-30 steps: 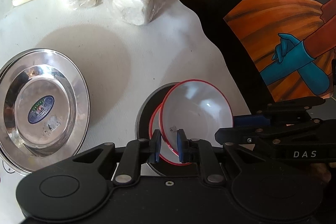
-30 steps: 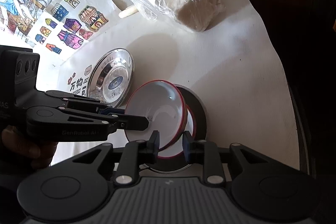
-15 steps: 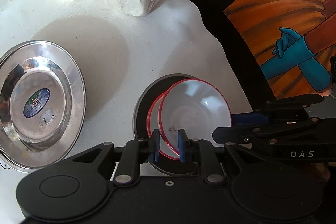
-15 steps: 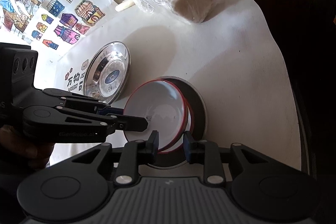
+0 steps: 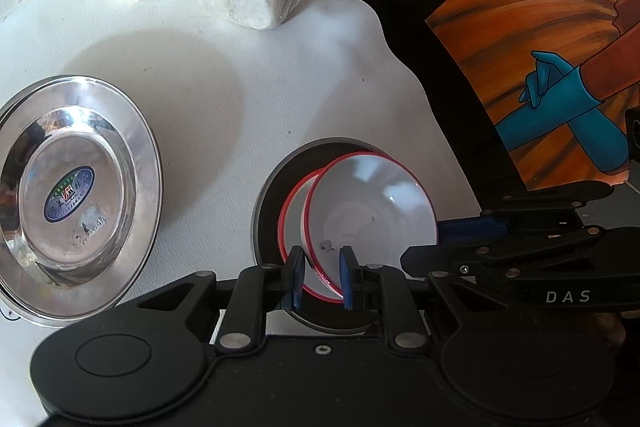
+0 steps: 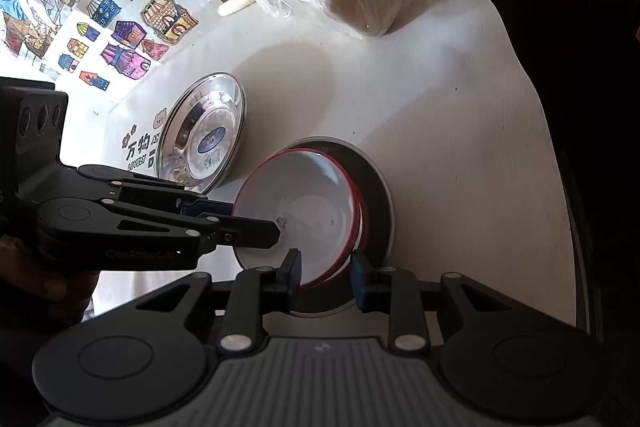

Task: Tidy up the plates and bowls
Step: 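Lower the white bowl into the other white bowl inside the small steel bowl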

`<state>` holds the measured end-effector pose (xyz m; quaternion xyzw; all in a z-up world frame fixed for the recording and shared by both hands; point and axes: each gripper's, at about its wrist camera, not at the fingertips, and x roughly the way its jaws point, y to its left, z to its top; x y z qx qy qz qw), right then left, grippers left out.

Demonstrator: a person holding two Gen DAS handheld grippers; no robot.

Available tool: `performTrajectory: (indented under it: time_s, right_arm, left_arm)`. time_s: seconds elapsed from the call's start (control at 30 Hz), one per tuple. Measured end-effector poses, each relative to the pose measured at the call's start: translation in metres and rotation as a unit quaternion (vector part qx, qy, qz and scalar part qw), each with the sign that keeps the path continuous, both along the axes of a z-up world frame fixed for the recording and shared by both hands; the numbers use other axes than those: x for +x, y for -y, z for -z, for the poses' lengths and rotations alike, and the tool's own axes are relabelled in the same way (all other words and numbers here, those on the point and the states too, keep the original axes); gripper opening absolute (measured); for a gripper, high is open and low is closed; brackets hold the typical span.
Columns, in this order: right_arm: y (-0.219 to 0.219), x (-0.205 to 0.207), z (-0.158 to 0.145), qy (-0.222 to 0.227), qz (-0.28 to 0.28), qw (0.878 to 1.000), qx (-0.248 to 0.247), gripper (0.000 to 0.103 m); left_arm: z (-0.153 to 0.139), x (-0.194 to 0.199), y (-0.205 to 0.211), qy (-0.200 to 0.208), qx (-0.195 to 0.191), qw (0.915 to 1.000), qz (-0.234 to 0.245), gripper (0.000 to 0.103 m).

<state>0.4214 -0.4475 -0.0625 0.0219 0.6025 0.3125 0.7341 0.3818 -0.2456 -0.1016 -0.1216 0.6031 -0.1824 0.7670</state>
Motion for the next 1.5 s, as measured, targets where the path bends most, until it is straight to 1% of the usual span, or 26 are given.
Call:
performTrajectory:
  time_s: [0.9,1.5]
  right_arm:
    - [-0.0002,0.0004,0.005,-0.011,0.004,1.0,-0.003,0.031]
    - [-0.002,-0.0004,0.0062,-0.012,0.0,1.0,-0.004,0.036]
  left_arm:
    - [0.0004,0.0005,0.0015,0.0,0.002,1.0,0.003,0.021]
    - [0.0002,-0.0012,0.0037,0.001,0.004,1.0,0.007,0.024]
